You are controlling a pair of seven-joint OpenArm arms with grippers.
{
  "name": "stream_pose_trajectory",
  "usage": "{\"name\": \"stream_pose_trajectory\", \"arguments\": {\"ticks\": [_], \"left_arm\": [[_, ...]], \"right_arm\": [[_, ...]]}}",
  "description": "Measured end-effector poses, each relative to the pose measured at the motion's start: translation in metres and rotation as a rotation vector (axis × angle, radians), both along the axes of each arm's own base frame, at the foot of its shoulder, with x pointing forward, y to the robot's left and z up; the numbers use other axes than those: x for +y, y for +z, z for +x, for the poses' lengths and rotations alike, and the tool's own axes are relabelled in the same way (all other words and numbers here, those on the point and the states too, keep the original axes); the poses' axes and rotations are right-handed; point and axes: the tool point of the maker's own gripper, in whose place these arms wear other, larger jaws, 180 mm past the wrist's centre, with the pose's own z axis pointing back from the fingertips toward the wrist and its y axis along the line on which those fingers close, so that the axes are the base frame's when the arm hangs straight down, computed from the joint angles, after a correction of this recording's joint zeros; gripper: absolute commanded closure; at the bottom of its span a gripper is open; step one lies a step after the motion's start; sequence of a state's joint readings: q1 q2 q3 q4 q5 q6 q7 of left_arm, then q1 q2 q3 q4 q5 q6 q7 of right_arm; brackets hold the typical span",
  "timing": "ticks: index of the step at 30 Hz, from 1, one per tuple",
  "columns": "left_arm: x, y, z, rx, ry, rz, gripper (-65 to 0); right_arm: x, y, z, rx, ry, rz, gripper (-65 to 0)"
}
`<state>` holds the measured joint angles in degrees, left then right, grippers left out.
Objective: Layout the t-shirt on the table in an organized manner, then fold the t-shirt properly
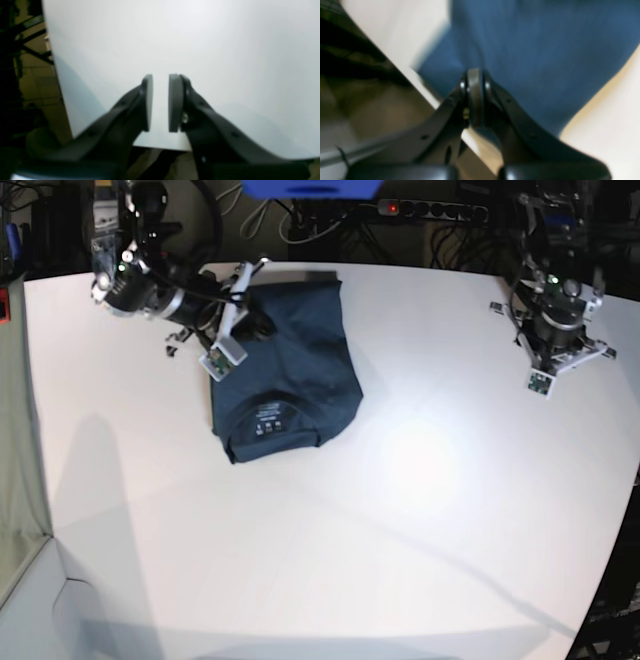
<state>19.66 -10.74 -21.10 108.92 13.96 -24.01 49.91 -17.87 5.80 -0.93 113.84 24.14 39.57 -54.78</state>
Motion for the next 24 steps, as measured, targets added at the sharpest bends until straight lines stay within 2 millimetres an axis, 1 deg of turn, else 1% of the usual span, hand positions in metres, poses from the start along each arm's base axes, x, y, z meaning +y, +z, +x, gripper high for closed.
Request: {"name": "stream_pose_trajectory", "arguments": {"ticks": [1,2,3,5,7,8,9,11,13,16,18,21,22,24], "left_arm": [[-0.003,0.0,-0.004,0.011,-0.026,0.004,-10.5],[-0.006,-0.002,-0.009,0.041,-0.068,0.015,-10.4],[-0.013,-0.007,-0.016,0.075,-0.104,0.008,-10.4],[-0.031,-0.017,-0.032,0.137,-0.163,-0.026,-9.4],[-0.052,-0.028,-0.047,0.186,-0.229,-0.081,-4.3],[-0.058,-0.03,-0.054,0.191,-0.225,-0.099,-1.2],[-0.062,-0.032,-0.062,0.205,-0.218,-0.106,0.0],[-0.066,-0.039,-0.075,0.238,-0.208,-0.12,-0.6],[-0.069,-0.044,-0.086,0.262,-0.202,-0.133,-0.1],[-0.083,-0.05,-0.099,0.297,-0.24,-0.155,-0.1],[-0.089,-0.054,-0.106,0.316,-0.253,-0.167,-0.1],[-0.095,-0.057,-0.113,0.337,-0.275,-0.175,-0.1],[-0.099,-0.058,-0.115,0.343,-0.281,-0.183,-0.1],[-0.101,-0.06,-0.12,0.349,-0.28,-0.195,-0.1]], "right_arm": [[0.003,0.009,-0.001,-0.025,0.003,0.022,0.0],[0.004,0.011,-0.005,-0.027,0.0,0.036,0.0],[0.004,0.006,-0.011,-0.006,-0.001,0.034,0.0],[-0.001,-0.011,-0.026,0.063,0.002,-0.01,0.0],[-0.004,-0.017,-0.039,0.096,-0.011,0.0,0.0],[-0.008,-0.016,-0.043,0.096,-0.032,0.019,0.0],[-0.018,-0.018,-0.046,0.1,-0.056,0.011,0.0],[-0.04,-0.027,-0.055,0.126,-0.099,-0.04,0.0],[-0.055,-0.029,-0.064,0.133,-0.133,-0.048,0.0],[-0.071,-0.029,-0.063,0.126,-0.181,-0.065,0.0],[-0.078,-0.026,-0.051,0.096,-0.208,-0.062,0.0],[-0.093,-0.033,-0.029,0.084,-0.254,-0.056,0.0],[-0.1,-0.037,-0.025,0.089,-0.274,-0.066,0.0],[-0.109,-0.047,-0.023,0.114,-0.306,-0.065,0.0]]}}
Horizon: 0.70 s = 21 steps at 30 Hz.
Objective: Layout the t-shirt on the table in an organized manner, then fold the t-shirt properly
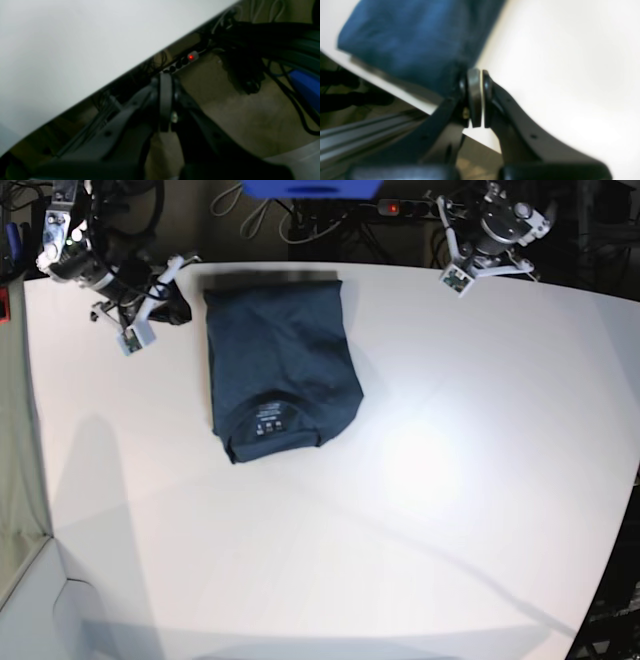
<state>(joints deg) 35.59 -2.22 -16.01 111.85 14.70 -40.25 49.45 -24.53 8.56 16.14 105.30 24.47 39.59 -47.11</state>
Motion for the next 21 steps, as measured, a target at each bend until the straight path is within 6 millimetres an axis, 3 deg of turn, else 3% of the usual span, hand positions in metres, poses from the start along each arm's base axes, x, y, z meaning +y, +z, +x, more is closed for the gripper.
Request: {"name": "stream_pose_trajectory", "arguments": {"ticks": [3,8,21], "left_arm": [[0.001,-0.013,-0.013,0.053,0.008,-0.005,-0.1],[0.006,-0.032,-0.033,0.131,0.02,-0.006,-0.1],[0.004,-0.061,-0.053,0.193,0.033,-0.058,-0.1]], "right_arm": [[-0.004,-0.016,-0.005,0.056,0.001,-0.007,0.0],[0.007,-0.014,-0.002,0.04,0.01,0.022,0.0],[0.031,-0.02,-0.016,0.076,0.06,0.058,0.0]]}}
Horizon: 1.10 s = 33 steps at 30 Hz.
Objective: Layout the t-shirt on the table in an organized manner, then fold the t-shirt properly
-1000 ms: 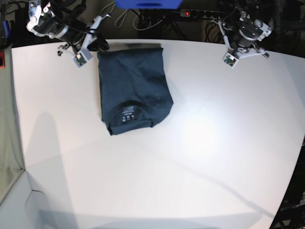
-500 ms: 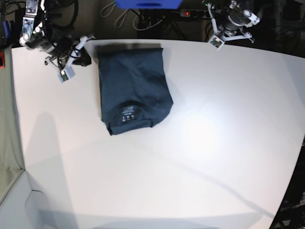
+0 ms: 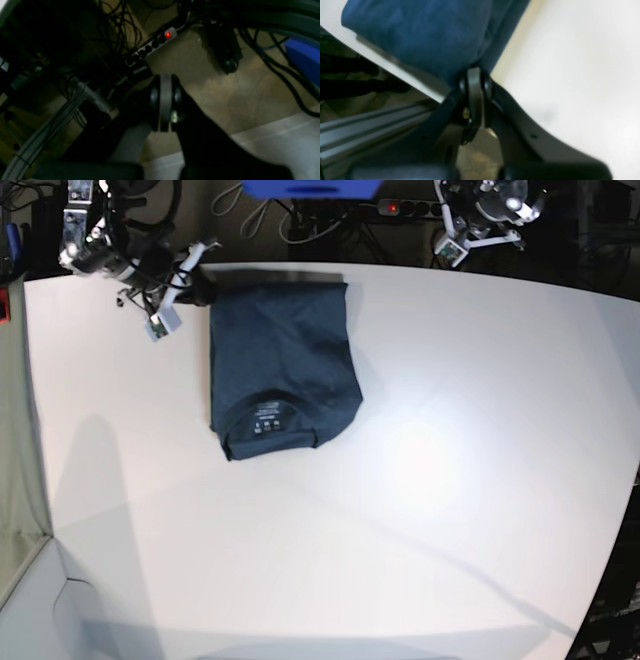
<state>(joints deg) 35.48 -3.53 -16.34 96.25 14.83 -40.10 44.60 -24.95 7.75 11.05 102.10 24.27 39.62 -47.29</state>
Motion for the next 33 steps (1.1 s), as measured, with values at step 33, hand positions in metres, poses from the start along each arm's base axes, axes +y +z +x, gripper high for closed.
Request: {"name": "stream_pose_trajectory", "arguments": {"ticks": [33], "left_arm": [[-0.026,-0.116,-0.02,0.213,0.182,-0.243,0.0]], "right_arm": [[-0.028,-0.042,-0.113,0.217,-0.159,0.033,0.0]]}}
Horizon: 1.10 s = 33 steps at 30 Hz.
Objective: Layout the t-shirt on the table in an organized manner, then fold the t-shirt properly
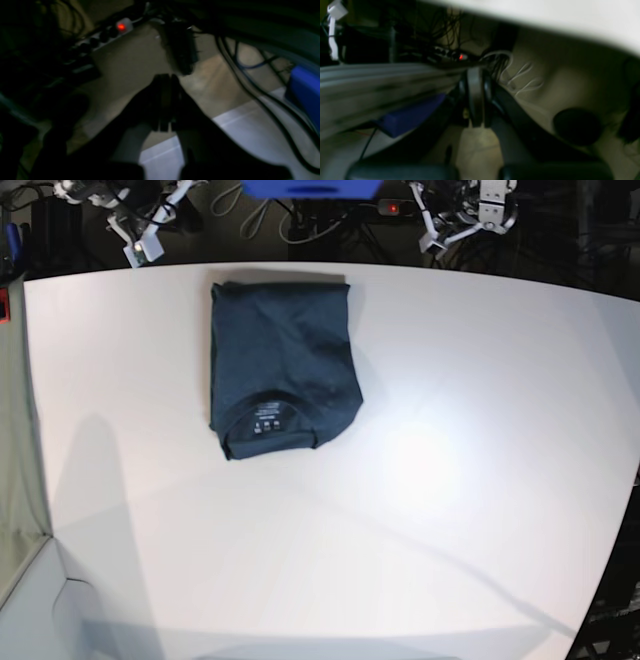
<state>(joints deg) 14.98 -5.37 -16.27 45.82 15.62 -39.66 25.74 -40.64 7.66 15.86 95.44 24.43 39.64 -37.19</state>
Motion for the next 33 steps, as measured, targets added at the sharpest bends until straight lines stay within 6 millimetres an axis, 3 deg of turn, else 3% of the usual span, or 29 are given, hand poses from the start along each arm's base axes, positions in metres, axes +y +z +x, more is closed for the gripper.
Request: {"name": "stream_pose_trajectory", "arguments": {"ticks": [4,8,10,15,19,25,30,33], "left_arm": [[-0.012,-0.014,0.005,0.012,0.076,-0.048,0.0],[-0.006,-0.031,0.023,-0.053,0.198,0.011,0.0],[-0.005,-0.038,0.022,-0.052,0.166,0.042,0.0],[0.02,-0.047,0.013,-0.02,0.132,0.183,0.0],[0.027,-0.048,0.019,-0.042,0.142,0.237,0.0],[0.018,-0.051,0.024,-0.066,0.165,0.285,0.0],[0.021,-0.051,0.024,-0.071,0.169,0.301,0.0],[0.021,-0.051,0.024,-0.07,0.169,0.301,0.0]], "right_arm": [[-0.006,-0.038,-0.014,0.088,-0.087,0.041,0.0],[-0.009,-0.07,-0.014,0.11,-0.21,0.094,0.0],[-0.012,-0.083,-0.024,0.138,-0.25,0.1,0.0],[-0.005,-0.116,-0.052,0.209,-0.289,0.09,0.0],[0.009,-0.127,-0.052,0.155,-0.401,0.136,0.0],[0.021,-0.15,-0.082,0.222,-0.526,0.16,0.0],[0.016,-0.159,-0.062,0.159,-0.656,0.169,0.0],[0.013,-0.16,-0.061,0.141,-0.689,0.164,0.0]]}}
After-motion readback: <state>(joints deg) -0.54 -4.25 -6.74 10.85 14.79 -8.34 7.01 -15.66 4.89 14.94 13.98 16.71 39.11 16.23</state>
